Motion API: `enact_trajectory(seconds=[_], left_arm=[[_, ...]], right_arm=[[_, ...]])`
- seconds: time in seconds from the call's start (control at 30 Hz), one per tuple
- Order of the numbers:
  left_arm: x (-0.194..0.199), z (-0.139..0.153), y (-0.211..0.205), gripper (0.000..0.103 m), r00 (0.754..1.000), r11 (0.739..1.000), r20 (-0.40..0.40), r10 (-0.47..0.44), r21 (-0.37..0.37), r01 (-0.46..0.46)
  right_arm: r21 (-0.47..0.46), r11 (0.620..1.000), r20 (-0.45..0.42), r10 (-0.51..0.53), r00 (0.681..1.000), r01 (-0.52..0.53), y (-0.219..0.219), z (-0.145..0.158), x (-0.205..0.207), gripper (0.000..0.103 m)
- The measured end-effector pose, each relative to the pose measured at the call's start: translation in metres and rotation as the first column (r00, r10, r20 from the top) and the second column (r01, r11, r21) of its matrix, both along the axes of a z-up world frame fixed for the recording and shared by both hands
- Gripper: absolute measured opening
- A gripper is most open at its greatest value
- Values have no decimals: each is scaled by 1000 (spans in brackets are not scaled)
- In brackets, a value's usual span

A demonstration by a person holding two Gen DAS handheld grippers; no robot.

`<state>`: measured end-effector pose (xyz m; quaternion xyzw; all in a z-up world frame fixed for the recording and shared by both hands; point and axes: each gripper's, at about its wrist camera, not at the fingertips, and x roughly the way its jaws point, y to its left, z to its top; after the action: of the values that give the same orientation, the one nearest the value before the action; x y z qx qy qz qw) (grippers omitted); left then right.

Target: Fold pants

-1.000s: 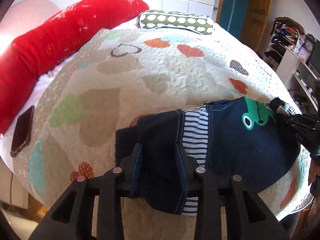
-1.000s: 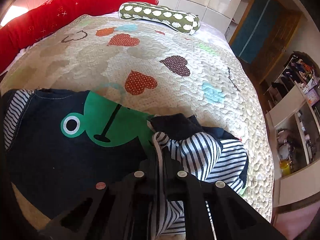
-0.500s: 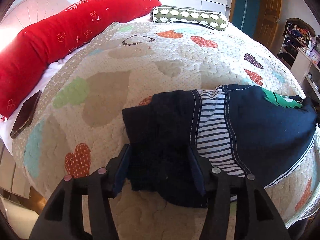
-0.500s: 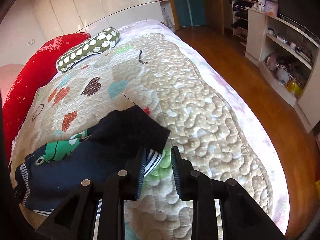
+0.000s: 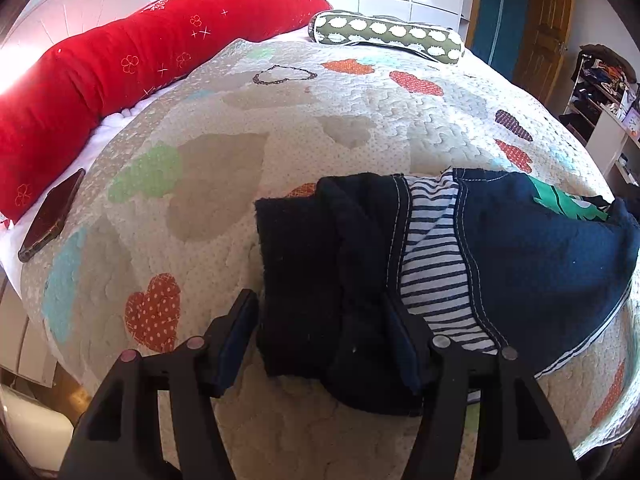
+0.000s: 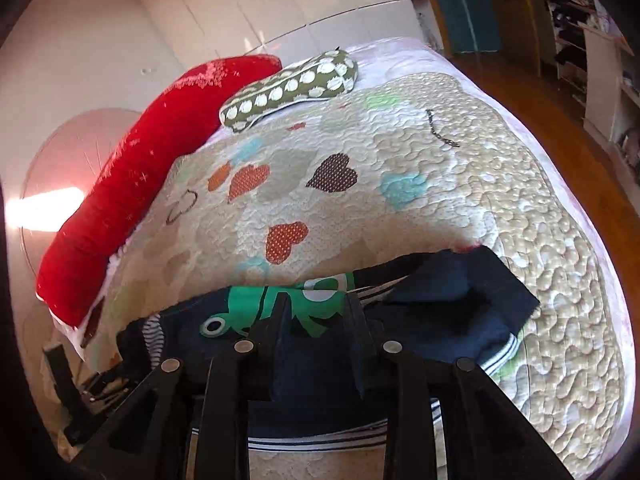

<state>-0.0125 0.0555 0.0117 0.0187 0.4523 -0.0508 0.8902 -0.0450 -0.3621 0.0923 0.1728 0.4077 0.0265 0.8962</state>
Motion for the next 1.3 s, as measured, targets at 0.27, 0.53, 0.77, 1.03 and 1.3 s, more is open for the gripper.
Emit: enact_trajectory(seconds=[0.27,0.53,0.77,1.03,1.3], left_arm=[[0,-2,4,63,1000,999,10,-3,-35,4],[-2,-5,3,68,999,1000,35,5,-31,-4],[-1,-7,8,74,999,999,38,15,-42,-14],[-1,-8,8,81,999,1000,45,20,-24,-19],[4,-9,11,89,999,999,30,39,-26,-39]], right_arm=[[-437,843,-229,233,945,-314,62,-41,41,40],[-418,873,-226,167,960,-251,47,-26,68,9],[-372,928,-63,0,998,-23,59,-14,47,33],[-56,994,-58,95,994,-99,39,-42,8,34],[215,884,55,-435,899,414,-132,-36,-60,50]])
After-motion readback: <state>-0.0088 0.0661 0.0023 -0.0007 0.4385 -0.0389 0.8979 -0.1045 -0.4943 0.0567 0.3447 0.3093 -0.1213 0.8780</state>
